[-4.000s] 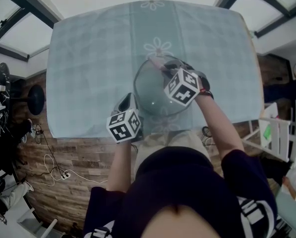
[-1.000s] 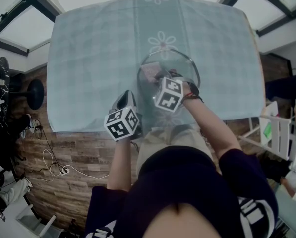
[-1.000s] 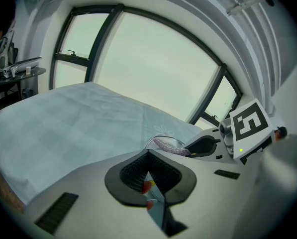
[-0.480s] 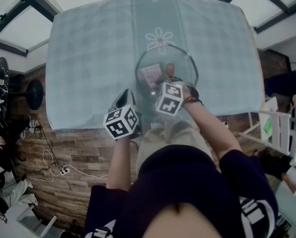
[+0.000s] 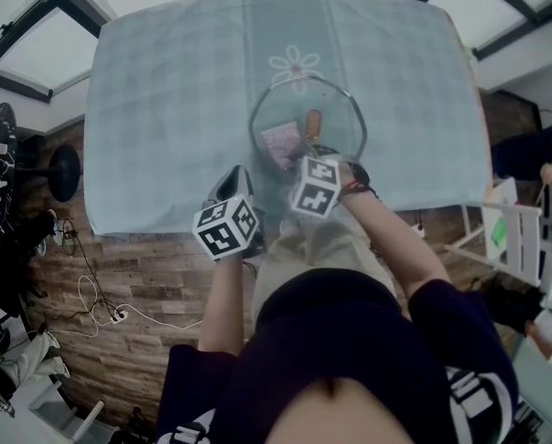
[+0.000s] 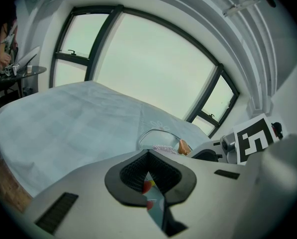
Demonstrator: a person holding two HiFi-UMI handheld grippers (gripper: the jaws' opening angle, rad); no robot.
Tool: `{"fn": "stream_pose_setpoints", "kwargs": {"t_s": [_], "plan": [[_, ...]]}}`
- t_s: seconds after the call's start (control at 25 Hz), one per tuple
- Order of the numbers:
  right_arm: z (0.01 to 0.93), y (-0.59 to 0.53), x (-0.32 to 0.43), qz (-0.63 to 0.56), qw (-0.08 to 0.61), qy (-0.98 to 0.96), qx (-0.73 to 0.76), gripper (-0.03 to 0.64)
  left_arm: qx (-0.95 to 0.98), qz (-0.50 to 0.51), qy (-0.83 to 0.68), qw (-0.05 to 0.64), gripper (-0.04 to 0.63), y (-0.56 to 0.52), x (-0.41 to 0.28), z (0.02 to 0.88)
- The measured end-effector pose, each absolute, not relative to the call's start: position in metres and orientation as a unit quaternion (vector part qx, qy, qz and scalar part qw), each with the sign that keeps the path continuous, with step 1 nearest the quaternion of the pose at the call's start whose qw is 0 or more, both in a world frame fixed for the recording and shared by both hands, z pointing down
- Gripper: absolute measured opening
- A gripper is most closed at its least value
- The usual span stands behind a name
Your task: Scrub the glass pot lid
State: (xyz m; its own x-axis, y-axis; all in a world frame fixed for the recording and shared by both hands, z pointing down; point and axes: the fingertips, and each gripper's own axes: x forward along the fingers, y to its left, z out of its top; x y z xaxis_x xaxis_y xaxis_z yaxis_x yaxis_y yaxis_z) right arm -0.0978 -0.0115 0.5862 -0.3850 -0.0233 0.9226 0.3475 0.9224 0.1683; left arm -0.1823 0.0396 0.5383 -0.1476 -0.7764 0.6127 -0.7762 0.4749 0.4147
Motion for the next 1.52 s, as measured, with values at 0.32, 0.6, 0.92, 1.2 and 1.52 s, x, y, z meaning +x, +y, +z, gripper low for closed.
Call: {"fn": "stream_pose_setpoints", "kwargs": {"t_s": [0.32, 0.6, 0.92, 1.2, 1.52], "plan": [[0.590, 0.005, -0.084, -0.164, 0.547, -0.814, -0.110, 0.077, 0.510, -0.003, -0.759, 0.405, -0.009, 0.042, -0.179, 0.536], [0.592, 0.017, -0.075, -0.158, 0.545, -0.815, -0.118, 0.078, 0.512, -0.002, -0.759, 0.402, -0.009, 0.041, -0.173, 0.533], [0.597, 0.036, -0.056, -0.143, 0.546, -0.815, -0.133, 0.078, 0.511, -0.002, -0.760, 0.402, -0.009, 0.041, -0.166, 0.530], [0.600, 0.045, -0.047, -0.128, 0.545, -0.818, -0.135, 0.077, 0.518, 0.004, -0.756, 0.401, -0.009, 0.036, -0.162, 0.528], [0.601, 0.051, -0.036, -0.122, 0.547, -0.818, -0.131, 0.078, 0.528, 0.011, -0.748, 0.401, -0.009, 0.033, -0.153, 0.528]]}}
